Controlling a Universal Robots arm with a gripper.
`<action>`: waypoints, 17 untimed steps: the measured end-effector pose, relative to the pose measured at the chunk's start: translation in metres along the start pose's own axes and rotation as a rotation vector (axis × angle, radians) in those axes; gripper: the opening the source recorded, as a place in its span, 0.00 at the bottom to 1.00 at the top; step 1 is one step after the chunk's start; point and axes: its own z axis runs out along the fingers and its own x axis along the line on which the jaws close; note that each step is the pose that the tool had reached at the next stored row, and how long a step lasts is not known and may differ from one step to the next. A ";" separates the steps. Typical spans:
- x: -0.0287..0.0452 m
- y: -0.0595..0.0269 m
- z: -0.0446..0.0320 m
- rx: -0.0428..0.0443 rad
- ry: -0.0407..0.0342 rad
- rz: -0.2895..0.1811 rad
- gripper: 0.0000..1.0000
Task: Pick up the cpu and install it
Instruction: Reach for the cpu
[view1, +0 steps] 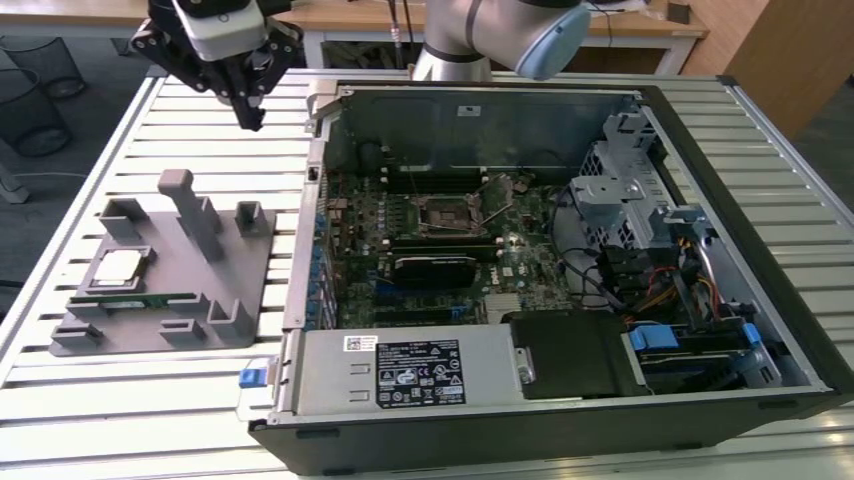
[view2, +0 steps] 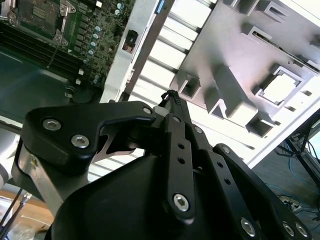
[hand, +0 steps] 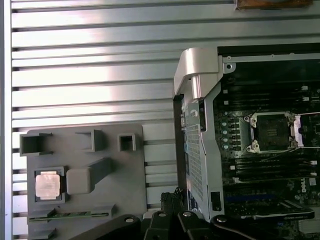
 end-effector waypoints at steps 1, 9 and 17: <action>0.0009 -0.0001 0.0000 0.0000 -0.0001 0.000 0.11; 0.0094 -0.0007 -0.0001 0.0000 0.0000 0.000 0.11; 0.0117 -0.0009 -0.0002 0.0000 0.0000 0.000 0.11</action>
